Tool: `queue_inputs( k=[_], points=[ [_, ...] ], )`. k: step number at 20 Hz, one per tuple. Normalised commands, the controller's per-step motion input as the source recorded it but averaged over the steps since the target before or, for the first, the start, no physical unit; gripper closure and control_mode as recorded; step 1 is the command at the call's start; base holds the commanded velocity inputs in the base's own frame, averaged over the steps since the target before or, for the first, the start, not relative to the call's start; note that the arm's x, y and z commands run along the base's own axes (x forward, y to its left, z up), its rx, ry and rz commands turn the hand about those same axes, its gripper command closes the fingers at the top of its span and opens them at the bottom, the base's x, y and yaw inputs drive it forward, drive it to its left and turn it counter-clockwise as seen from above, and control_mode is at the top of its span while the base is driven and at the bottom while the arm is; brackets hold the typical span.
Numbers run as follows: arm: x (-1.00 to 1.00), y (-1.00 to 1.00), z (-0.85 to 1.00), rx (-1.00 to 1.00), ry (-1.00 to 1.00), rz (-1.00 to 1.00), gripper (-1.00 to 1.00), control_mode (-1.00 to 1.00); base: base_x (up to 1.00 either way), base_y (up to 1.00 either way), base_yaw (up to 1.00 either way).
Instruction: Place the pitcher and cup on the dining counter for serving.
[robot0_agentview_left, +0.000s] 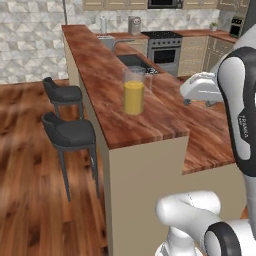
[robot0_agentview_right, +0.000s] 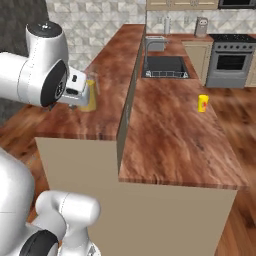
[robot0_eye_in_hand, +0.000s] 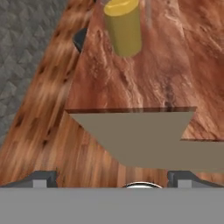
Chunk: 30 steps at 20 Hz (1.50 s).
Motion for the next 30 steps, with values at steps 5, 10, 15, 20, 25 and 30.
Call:
queue_inputs(
  k=[5, 10, 15, 20, 25, 30],
  points=[
    [0.00, 0.00, 0.00, 0.00, 0.00, 0.00, -1.00, 1.00, -0.99, -0.57, -0.01],
    [0.00, 0.00, 0.00, 0.00, 0.00, 0.00, -1.00, 1.00, -0.66, -1.00, -0.01],
    [0.00, 0.00, 0.00, 0.00, 0.00, 0.00, -1.00, 1.00, -0.27, -1.00, 0.00],
    [0.00, 0.00, 0.00, 0.00, 0.00, 0.00, -1.00, 1.00, -0.05, -1.00, 0.00],
    [0.00, 0.00, 0.00, 0.00, 0.00, 0.00, -1.00, 1.00, 0.11, -1.00, 0.00],
    [0.00, 0.00, 0.00, 0.00, 0.00, 0.00, -1.00, 1.00, 0.43, -1.00, 0.02]
  ],
)
